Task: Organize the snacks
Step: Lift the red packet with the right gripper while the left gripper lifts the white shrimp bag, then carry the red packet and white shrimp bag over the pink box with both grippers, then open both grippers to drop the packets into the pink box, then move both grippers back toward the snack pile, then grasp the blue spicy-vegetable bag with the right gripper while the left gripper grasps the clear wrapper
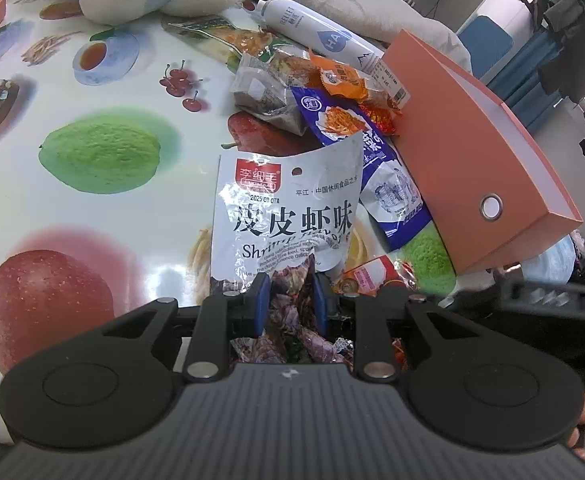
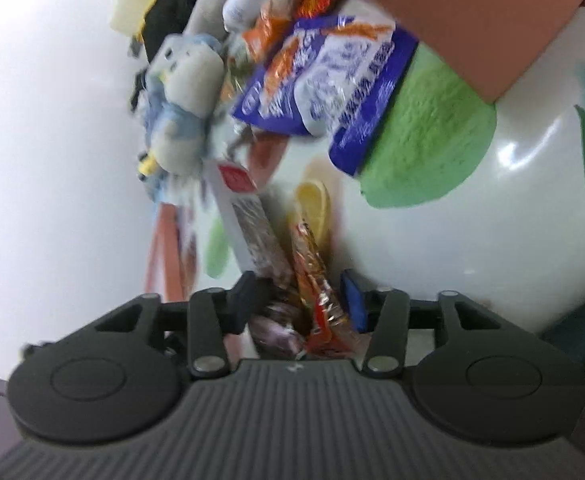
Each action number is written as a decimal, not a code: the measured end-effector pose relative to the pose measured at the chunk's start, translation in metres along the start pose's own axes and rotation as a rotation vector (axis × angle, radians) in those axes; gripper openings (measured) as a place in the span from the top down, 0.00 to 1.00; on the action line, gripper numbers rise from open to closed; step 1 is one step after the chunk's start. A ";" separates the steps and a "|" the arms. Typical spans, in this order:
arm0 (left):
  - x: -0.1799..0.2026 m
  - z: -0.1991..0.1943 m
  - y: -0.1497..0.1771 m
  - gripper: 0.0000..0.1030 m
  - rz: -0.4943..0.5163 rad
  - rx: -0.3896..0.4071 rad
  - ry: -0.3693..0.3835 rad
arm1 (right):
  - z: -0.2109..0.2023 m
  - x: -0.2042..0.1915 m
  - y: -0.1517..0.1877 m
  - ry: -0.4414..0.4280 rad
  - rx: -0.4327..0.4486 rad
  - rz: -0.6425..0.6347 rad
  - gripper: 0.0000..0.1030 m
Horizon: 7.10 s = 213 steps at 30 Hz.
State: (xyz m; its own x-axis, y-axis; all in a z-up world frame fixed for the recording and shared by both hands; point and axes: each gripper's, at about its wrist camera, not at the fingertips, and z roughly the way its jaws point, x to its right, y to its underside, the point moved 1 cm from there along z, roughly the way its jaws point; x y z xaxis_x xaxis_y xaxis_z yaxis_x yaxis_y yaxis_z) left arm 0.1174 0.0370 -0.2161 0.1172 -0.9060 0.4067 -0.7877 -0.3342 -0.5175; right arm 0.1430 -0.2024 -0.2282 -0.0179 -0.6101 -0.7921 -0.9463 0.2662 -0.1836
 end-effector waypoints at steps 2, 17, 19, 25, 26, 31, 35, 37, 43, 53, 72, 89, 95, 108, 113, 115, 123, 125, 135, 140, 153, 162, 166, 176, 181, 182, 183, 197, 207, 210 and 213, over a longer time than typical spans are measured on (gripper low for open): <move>0.000 0.000 0.000 0.73 0.004 0.002 0.005 | 0.005 -0.005 0.002 0.049 -0.002 -0.037 0.84; 0.006 0.006 -0.005 0.20 0.076 -0.005 -0.083 | 0.001 -0.024 0.009 0.185 0.033 -0.279 0.85; 0.011 0.012 -0.007 0.20 0.094 -0.016 -0.086 | 0.000 -0.027 0.011 0.196 0.027 -0.330 0.85; 0.017 0.024 -0.018 0.21 0.134 -0.063 -0.081 | -0.002 -0.031 0.016 0.206 0.020 -0.397 0.85; 0.018 0.026 -0.020 0.21 0.139 -0.071 -0.077 | -0.002 -0.033 0.017 0.215 0.022 -0.416 0.85; 0.027 0.032 -0.026 0.33 0.211 -0.089 -0.104 | -0.001 -0.037 0.017 0.233 0.043 -0.441 0.85; 0.031 0.033 -0.030 0.48 0.228 -0.091 -0.092 | -0.004 -0.044 0.017 0.267 0.076 -0.481 0.85; 0.033 0.035 -0.032 0.66 0.216 -0.106 -0.076 | -0.006 -0.046 0.016 0.289 0.093 -0.495 0.85; 0.036 0.033 -0.033 0.69 0.213 -0.103 -0.078 | -0.015 -0.048 0.010 0.346 0.144 -0.511 0.85; 0.036 0.007 -0.044 0.70 0.145 -0.060 -0.069 | -0.028 -0.075 0.001 0.411 0.207 -0.628 0.86; 0.089 -0.060 -0.132 0.71 0.174 0.146 -0.018 | -0.079 -0.149 -0.046 0.423 0.414 -0.776 0.87; 0.202 -0.039 -0.220 0.71 0.245 0.211 0.086 | -0.141 -0.158 -0.130 0.541 0.632 -0.736 0.86; 0.238 0.017 -0.230 0.71 0.285 0.105 0.077 | -0.137 -0.108 -0.162 0.654 0.560 -0.652 0.86; 0.261 0.098 -0.220 0.69 0.383 -0.045 -0.017 | -0.108 -0.034 -0.184 0.712 0.386 -0.549 0.80; 0.253 0.099 -0.223 0.40 0.364 -0.045 -0.031 | -0.109 -0.034 -0.180 0.701 0.404 -0.553 0.45; 0.249 0.095 -0.225 0.40 0.356 -0.040 -0.022 | -0.111 -0.038 -0.180 0.680 0.414 -0.550 0.45; 0.233 0.051 -0.233 0.40 0.319 0.042 0.024 | -0.129 -0.070 -0.172 0.633 0.493 -0.589 0.45; 0.233 0.042 -0.234 0.40 0.325 0.056 0.014 | -0.135 -0.082 -0.170 0.607 0.515 -0.595 0.45; 0.221 -0.024 -0.244 0.40 0.329 0.196 0.032 | -0.152 -0.133 -0.161 0.534 0.588 -0.659 0.45; 0.203 -0.056 -0.238 0.40 0.330 0.253 0.030 | -0.153 -0.152 -0.140 0.493 0.626 -0.688 0.45; 0.157 -0.115 -0.189 0.40 0.344 0.331 -0.010 | -0.148 -0.171 -0.076 0.396 0.650 -0.729 0.45; 0.128 -0.120 -0.152 0.40 0.305 0.324 -0.044 | -0.135 -0.164 -0.044 0.409 0.645 -0.728 0.45; 0.112 -0.121 -0.134 0.40 0.282 0.302 -0.047 | -0.132 -0.153 -0.027 0.411 0.626 -0.713 0.45; 0.077 -0.109 -0.090 0.40 0.216 0.245 -0.074 | -0.108 -0.128 0.009 0.431 0.586 -0.694 0.45; 0.058 -0.096 -0.069 0.39 0.181 0.192 -0.087 | -0.088 -0.116 0.027 0.439 0.520 -0.702 0.45; 0.055 -0.093 -0.066 0.38 0.174 0.184 -0.087 | -0.084 -0.115 0.028 0.442 0.506 -0.702 0.45; 0.052 -0.090 -0.065 0.37 0.169 0.176 -0.089 | -0.081 -0.114 0.030 0.447 0.497 -0.706 0.45; 0.021 -0.019 -0.095 0.27 0.106 0.082 -0.062 | -0.033 -0.109 0.010 0.512 0.431 -0.727 0.45; -0.010 0.069 -0.166 0.27 0.115 -0.044 -0.042 | 0.031 -0.112 -0.044 0.619 0.320 -0.757 0.45; -0.014 0.086 -0.186 0.27 0.124 -0.072 -0.030 | 0.048 -0.116 -0.060 0.635 0.251 -0.761 0.41; -0.015 0.097 -0.202 0.25 0.119 -0.089 -0.028 | 0.062 -0.120 -0.069 0.596 0.175 -0.780 0.19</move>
State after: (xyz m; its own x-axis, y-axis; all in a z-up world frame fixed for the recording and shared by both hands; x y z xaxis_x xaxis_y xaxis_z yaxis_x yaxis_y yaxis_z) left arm 0.3337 0.0930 -0.1905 0.0356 -0.9453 0.3242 -0.8474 -0.2006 -0.4917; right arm 0.2306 -0.1016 -0.1569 0.3844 -0.9232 -0.0005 -0.7022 -0.2921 -0.6493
